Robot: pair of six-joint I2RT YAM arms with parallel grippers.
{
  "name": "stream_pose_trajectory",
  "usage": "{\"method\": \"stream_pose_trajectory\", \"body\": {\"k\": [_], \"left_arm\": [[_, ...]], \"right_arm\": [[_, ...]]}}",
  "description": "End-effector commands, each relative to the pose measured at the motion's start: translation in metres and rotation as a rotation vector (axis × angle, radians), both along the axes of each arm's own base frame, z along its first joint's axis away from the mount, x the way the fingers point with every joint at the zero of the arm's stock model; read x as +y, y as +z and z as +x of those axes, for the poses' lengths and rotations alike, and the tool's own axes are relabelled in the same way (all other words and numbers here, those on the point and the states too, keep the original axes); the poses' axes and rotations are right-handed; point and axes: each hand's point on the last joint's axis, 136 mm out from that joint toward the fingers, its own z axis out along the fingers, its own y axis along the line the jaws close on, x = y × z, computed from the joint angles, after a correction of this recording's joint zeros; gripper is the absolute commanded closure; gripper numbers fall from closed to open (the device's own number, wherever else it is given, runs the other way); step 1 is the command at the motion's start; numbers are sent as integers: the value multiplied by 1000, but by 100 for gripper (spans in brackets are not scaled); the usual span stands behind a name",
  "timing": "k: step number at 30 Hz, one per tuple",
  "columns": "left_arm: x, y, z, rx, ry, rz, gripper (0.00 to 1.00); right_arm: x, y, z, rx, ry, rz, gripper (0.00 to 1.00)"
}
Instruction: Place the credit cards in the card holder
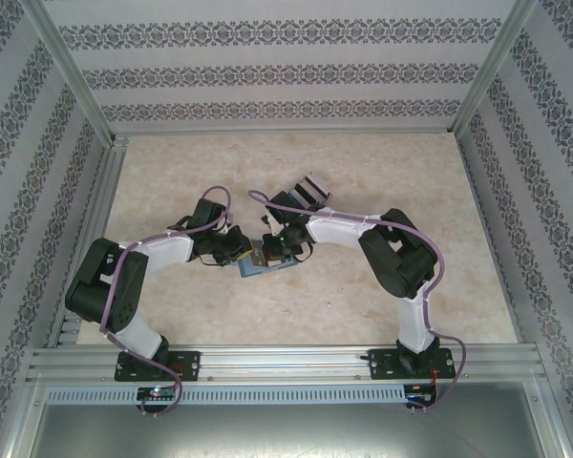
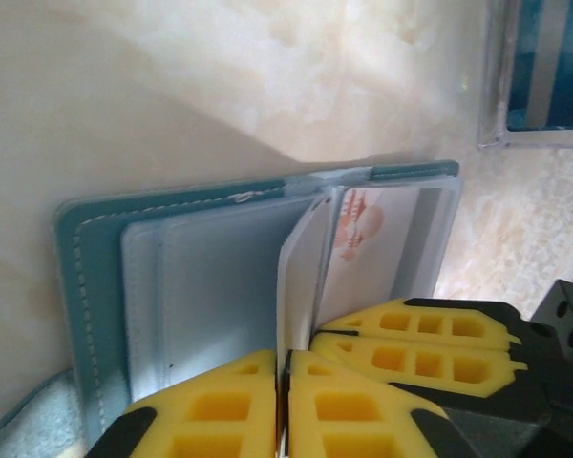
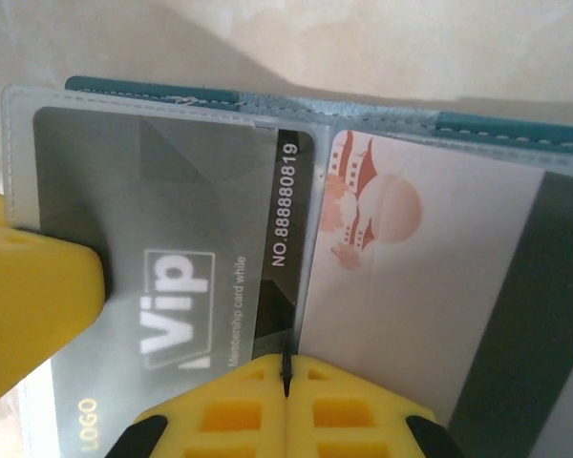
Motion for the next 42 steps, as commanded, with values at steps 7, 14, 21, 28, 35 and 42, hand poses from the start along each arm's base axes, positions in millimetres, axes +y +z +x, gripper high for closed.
{"method": "stream_pose_trajectory", "body": {"k": [7, 14, 21, 28, 35, 42], "left_arm": [[4, 13, 5, -47, -31, 54, 99], [14, 16, 1, -44, -86, 154, 99], [7, 24, 3, -55, -128, 200, 96], [-14, 26, 6, -51, -174, 202, 88], [-33, 28, 12, -55, -207, 199, 81], [-45, 27, 14, -53, -225, 187, 76]], "right_arm": [[-30, 12, -5, 8, -99, 29, 88], [-85, 15, 10, -40, -232, 0, 87], [-80, -12, 6, 42, -215, 3, 83], [-38, -17, 1, 52, -129, 11, 83], [-32, -17, -2, 54, -118, 16, 83], [-33, -19, -4, 57, -118, 11, 83]]}}
